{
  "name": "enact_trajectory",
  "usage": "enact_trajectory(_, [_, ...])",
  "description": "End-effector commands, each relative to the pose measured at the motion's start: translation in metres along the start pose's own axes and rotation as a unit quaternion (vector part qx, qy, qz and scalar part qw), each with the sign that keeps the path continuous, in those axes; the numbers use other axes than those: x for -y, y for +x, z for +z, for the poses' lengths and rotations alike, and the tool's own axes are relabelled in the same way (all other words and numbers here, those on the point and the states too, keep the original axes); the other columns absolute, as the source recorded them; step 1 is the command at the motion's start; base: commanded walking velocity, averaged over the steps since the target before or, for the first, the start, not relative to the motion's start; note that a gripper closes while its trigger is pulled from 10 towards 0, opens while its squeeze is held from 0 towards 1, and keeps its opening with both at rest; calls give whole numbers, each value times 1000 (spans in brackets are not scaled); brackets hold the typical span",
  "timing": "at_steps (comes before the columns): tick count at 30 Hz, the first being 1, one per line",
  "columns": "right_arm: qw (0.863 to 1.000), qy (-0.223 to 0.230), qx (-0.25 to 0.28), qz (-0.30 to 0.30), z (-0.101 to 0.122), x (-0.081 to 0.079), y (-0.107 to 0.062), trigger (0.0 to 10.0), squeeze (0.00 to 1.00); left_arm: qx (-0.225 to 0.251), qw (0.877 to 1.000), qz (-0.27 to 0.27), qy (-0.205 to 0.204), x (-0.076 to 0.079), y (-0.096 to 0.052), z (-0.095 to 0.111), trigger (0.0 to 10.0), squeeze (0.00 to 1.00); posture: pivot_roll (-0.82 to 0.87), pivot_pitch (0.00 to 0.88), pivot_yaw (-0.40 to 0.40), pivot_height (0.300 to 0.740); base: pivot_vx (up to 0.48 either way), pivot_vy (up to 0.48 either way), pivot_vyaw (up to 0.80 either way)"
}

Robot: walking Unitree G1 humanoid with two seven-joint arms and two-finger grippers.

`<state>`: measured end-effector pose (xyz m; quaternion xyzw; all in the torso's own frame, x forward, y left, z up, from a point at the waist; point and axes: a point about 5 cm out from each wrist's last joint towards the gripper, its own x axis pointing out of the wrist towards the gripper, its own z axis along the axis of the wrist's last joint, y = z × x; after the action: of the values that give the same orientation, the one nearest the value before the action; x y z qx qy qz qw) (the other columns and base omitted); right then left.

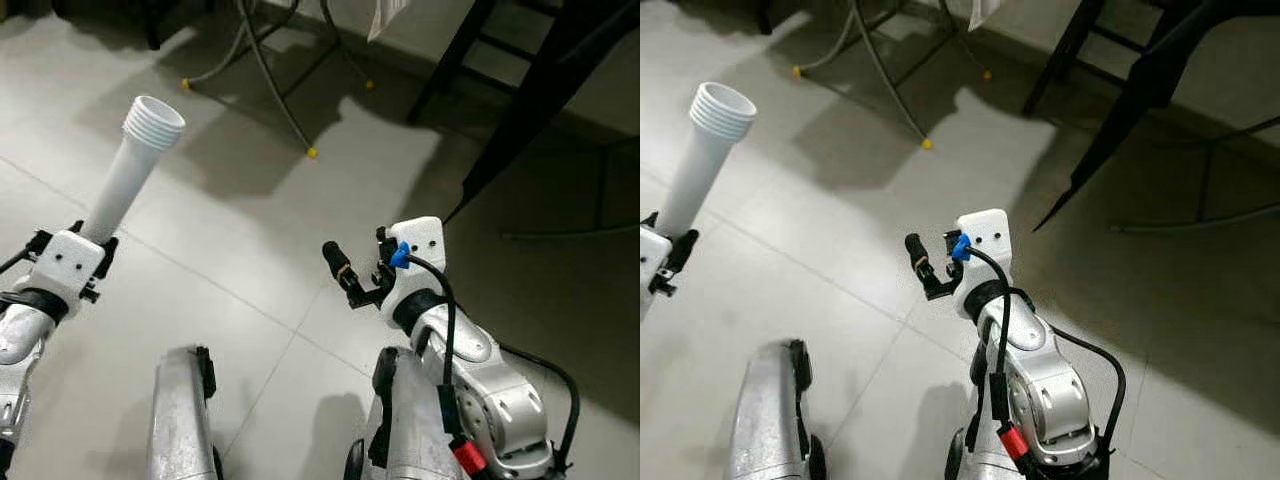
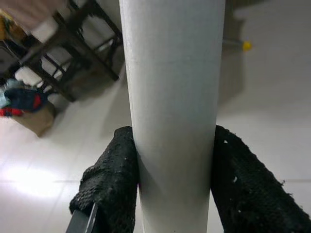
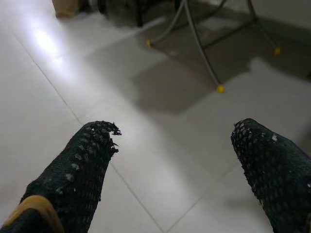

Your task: Building children table

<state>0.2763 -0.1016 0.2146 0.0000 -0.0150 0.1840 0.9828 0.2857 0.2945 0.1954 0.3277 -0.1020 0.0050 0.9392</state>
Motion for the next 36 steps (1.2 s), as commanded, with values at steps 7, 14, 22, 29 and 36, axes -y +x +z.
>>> enact_trajectory(7, [1000, -2, -4, -17, -9, 9, -5, 10000, 0, 1, 998, -59, -16, 33, -15, 11, 10000, 0, 64, 119, -81, 540, 0, 0, 0])
enact_trajectory(14, [1000, 0, -11, -24, -16, 9, -5, 10000, 0, 7, 996, -78, -41, 43, -19, 18, 10000, 0, 75, 88, -83, 565, 0, 0, 0])
enact_trajectory(22, [999, -1, -9, -38, -19, 14, -4, 10000, 0, 3, 994, -96, -53, 54, -20, 25, 10000, 0, 82, 44, -81, 590, 0, 0, 0])
enact_trajectory(29, [999, -5, -11, -49, -24, 20, -7, 10000, 0, 1, 992, -112, -58, 62, -23, 28, 10000, 0, 85, 19, -79, 620, 0, 0, 0])
enact_trajectory(36, [998, -9, -15, -58, -28, 23, -12, 10000, 0, 1, 990, -126, -63, 70, -26, 31, 10000, 0, 80, 0, -76, 640, 0, 0, 0])
